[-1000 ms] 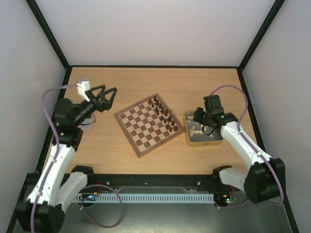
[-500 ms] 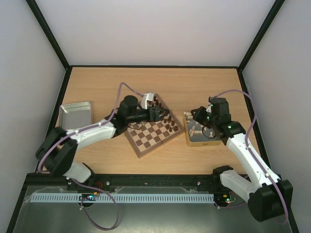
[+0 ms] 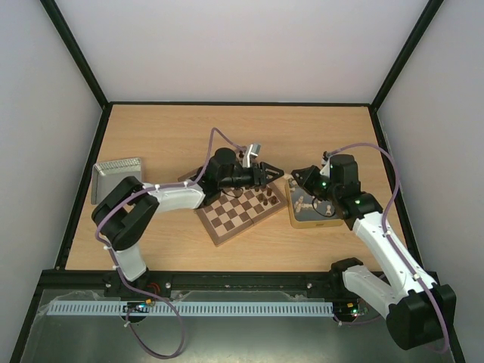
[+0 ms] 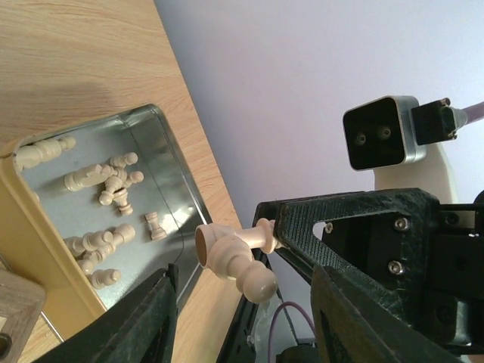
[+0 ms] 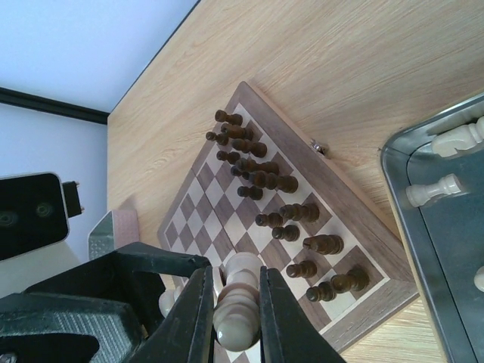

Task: Set up the chess pieces on the board
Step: Pick up the chess piece from the storage box.

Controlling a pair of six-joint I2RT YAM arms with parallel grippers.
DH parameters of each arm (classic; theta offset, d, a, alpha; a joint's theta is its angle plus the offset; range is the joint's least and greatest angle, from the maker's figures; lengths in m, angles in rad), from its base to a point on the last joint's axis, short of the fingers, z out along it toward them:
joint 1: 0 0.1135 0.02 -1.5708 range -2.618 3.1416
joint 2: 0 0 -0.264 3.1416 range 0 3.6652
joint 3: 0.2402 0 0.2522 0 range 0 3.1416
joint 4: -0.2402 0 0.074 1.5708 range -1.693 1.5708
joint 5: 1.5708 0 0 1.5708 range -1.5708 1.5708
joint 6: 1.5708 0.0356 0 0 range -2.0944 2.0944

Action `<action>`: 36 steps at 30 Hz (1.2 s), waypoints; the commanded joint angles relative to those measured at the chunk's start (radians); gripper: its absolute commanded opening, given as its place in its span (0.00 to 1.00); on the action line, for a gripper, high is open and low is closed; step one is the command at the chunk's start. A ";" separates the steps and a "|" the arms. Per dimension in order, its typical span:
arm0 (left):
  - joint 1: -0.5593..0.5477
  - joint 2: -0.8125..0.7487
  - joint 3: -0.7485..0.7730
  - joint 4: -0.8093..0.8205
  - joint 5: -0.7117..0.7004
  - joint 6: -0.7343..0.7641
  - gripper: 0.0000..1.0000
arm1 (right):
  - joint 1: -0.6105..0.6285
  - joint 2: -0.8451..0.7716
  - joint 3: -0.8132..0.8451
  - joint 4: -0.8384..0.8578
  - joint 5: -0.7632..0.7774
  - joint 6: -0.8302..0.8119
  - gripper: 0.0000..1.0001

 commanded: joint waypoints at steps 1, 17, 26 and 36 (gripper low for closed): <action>-0.009 0.021 0.045 0.017 0.011 -0.015 0.48 | 0.005 -0.005 -0.007 0.033 -0.012 0.006 0.02; -0.042 0.048 0.120 -0.144 -0.038 0.089 0.33 | 0.006 0.029 0.000 0.033 0.010 0.000 0.02; -0.051 0.032 0.115 -0.205 -0.108 0.150 0.40 | 0.006 0.021 0.005 0.012 0.050 -0.005 0.02; -0.032 -0.041 0.104 -0.356 -0.267 0.232 0.43 | 0.006 0.052 0.018 -0.023 0.188 -0.090 0.02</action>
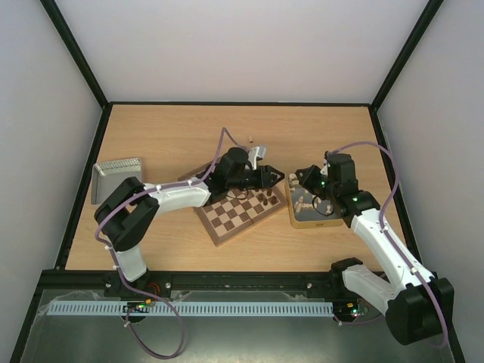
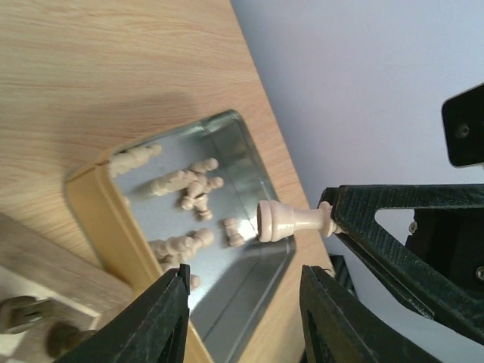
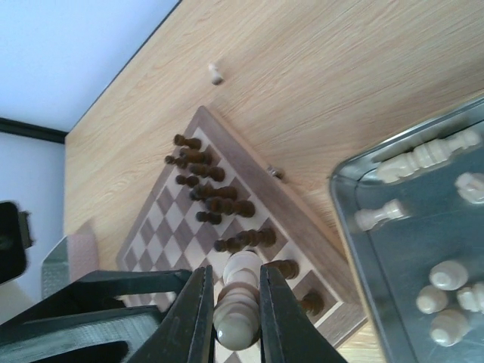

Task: Set up the chess pieces on the board
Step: Pick up the chess piece from the storage box.

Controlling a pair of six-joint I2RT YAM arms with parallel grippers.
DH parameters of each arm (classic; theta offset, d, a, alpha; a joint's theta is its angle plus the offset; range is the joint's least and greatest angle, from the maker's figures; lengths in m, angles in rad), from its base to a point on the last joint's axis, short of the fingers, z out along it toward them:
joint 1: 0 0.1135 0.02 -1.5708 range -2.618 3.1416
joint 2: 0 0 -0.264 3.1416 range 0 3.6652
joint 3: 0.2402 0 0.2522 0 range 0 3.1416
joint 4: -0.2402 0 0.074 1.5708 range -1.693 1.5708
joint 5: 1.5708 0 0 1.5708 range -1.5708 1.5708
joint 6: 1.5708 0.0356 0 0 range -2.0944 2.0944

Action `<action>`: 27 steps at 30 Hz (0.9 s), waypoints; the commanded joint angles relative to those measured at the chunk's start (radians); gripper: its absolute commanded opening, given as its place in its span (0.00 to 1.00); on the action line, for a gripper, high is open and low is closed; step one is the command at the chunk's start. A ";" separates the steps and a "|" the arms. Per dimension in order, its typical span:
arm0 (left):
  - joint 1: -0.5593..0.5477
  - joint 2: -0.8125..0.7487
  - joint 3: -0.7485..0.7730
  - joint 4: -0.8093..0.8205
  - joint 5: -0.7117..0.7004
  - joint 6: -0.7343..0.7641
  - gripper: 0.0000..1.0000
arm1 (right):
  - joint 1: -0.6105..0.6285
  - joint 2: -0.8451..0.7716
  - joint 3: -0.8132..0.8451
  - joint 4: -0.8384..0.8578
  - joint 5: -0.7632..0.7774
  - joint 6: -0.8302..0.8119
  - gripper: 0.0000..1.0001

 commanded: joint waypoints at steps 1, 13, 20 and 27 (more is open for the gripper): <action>0.027 -0.080 -0.001 -0.118 -0.124 0.082 0.44 | 0.005 0.030 0.023 -0.026 0.109 -0.066 0.02; 0.196 -0.261 -0.010 -0.352 -0.363 0.211 0.50 | 0.005 0.085 0.049 0.018 0.176 -0.070 0.02; 0.271 -0.327 -0.046 -0.393 -0.415 0.220 0.53 | 0.006 0.115 0.057 0.041 0.170 -0.080 0.02; 0.324 -0.391 -0.092 -0.430 -0.464 0.223 0.54 | 0.033 0.146 0.096 0.056 0.161 -0.094 0.02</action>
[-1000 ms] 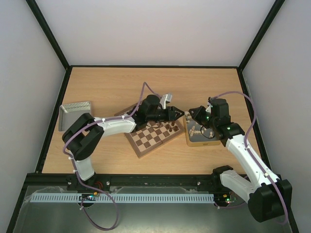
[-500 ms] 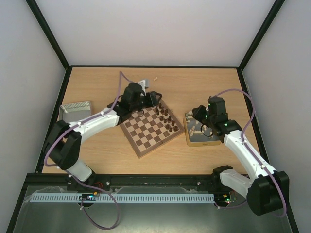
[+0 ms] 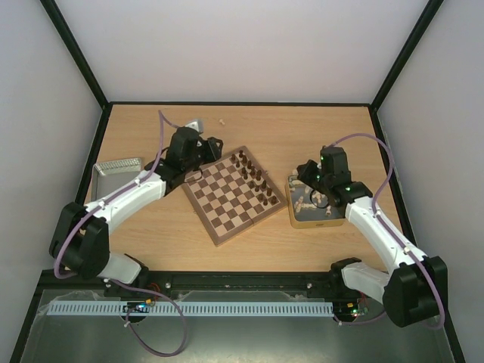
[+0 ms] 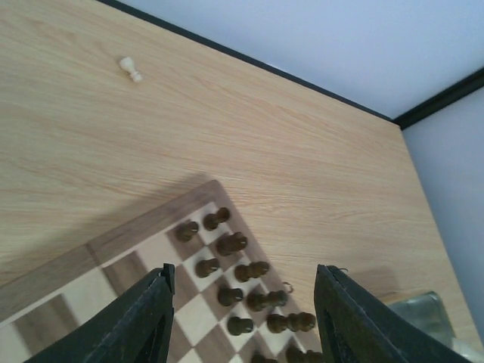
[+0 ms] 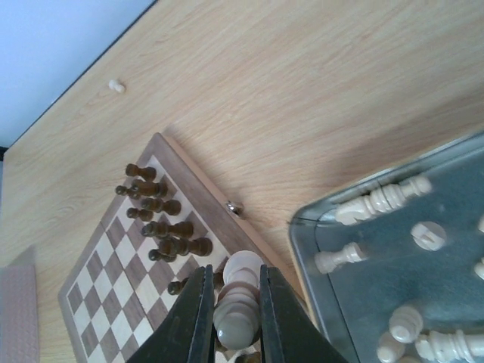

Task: Set up the chess pieces on the board
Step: Pick up the chess piece from the storage box, then place the chess piece on the chessboard.

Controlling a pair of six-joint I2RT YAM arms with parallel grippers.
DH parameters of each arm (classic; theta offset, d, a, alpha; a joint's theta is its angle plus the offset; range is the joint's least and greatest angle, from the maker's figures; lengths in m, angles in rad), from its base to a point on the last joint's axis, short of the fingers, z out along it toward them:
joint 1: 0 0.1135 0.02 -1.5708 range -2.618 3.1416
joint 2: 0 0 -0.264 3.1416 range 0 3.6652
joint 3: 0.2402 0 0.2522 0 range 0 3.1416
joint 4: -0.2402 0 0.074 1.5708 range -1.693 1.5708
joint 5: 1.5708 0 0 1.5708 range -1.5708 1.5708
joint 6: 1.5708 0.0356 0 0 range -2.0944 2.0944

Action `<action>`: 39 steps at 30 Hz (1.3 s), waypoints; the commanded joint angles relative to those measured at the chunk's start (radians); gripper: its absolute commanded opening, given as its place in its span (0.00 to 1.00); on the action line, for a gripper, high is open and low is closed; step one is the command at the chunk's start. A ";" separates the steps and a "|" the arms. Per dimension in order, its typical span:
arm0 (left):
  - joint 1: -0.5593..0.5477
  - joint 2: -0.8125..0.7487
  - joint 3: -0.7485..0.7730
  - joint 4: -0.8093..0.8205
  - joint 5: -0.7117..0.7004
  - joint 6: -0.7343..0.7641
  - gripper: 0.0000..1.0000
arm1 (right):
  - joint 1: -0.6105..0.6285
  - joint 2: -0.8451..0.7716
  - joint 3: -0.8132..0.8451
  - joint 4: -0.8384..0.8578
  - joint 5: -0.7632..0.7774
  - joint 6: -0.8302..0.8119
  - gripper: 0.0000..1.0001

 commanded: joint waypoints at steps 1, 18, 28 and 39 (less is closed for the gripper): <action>0.031 -0.063 -0.037 -0.043 -0.061 0.014 0.54 | 0.034 0.020 0.064 0.037 0.015 -0.024 0.02; 0.168 -0.389 -0.231 -0.118 -0.249 -0.033 0.59 | 0.576 0.414 0.392 -0.062 0.371 -0.116 0.02; 0.265 -0.514 -0.293 -0.170 -0.213 -0.024 0.63 | 0.708 0.664 0.553 -0.093 0.488 -0.174 0.02; 0.330 -0.545 -0.313 -0.184 -0.157 -0.012 0.64 | 0.734 0.797 0.614 -0.056 0.512 -0.188 0.02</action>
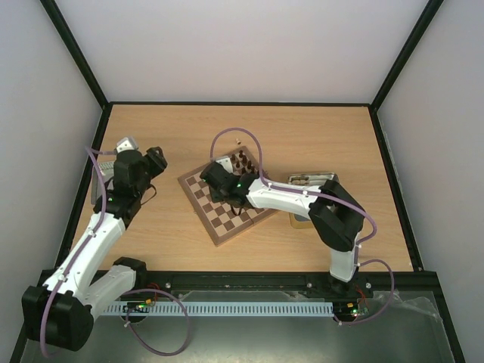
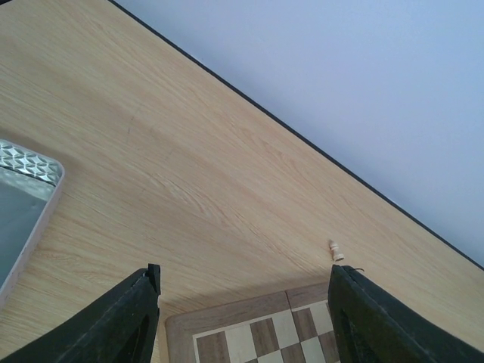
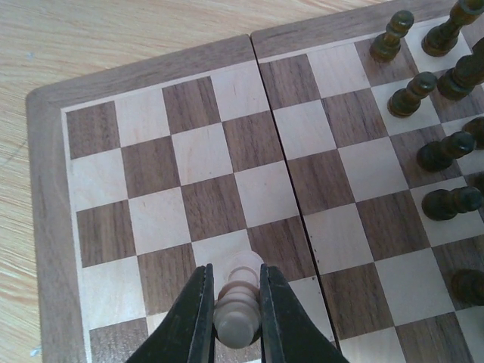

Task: Set up the chess pieces on the board
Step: Place the chess piece on the chessboard.

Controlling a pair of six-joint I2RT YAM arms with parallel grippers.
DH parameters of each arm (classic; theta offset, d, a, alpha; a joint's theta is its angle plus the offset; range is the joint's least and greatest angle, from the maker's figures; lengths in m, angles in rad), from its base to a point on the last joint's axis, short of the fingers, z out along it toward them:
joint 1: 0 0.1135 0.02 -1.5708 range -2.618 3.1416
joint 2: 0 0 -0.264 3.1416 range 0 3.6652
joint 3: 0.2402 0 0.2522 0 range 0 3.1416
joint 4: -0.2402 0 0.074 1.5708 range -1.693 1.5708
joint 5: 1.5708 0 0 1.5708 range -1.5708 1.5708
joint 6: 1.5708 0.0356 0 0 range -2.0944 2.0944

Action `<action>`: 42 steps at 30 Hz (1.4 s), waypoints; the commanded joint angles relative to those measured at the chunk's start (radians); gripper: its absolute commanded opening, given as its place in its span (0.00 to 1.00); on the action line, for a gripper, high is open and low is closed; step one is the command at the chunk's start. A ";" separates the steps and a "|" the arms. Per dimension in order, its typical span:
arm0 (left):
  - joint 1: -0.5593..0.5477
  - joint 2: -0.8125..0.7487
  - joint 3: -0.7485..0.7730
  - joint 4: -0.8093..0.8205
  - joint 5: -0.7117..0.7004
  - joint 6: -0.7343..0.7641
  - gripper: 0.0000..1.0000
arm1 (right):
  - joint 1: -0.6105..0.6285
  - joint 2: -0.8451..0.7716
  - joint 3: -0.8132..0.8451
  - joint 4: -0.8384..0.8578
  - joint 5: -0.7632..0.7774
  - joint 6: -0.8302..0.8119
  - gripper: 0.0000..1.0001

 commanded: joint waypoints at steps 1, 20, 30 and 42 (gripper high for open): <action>0.019 -0.023 -0.011 -0.019 0.025 0.014 0.64 | 0.008 0.024 0.040 0.009 0.050 -0.004 0.02; 0.040 -0.056 0.005 -0.046 0.020 0.009 0.64 | 0.007 0.136 0.207 -0.029 0.094 -0.005 0.02; 0.042 -0.053 0.003 -0.050 0.028 0.004 0.64 | 0.008 0.171 0.215 -0.041 0.096 -0.004 0.02; 0.043 -0.056 0.001 -0.059 0.027 0.007 0.64 | 0.009 0.169 0.162 -0.065 0.005 -0.013 0.02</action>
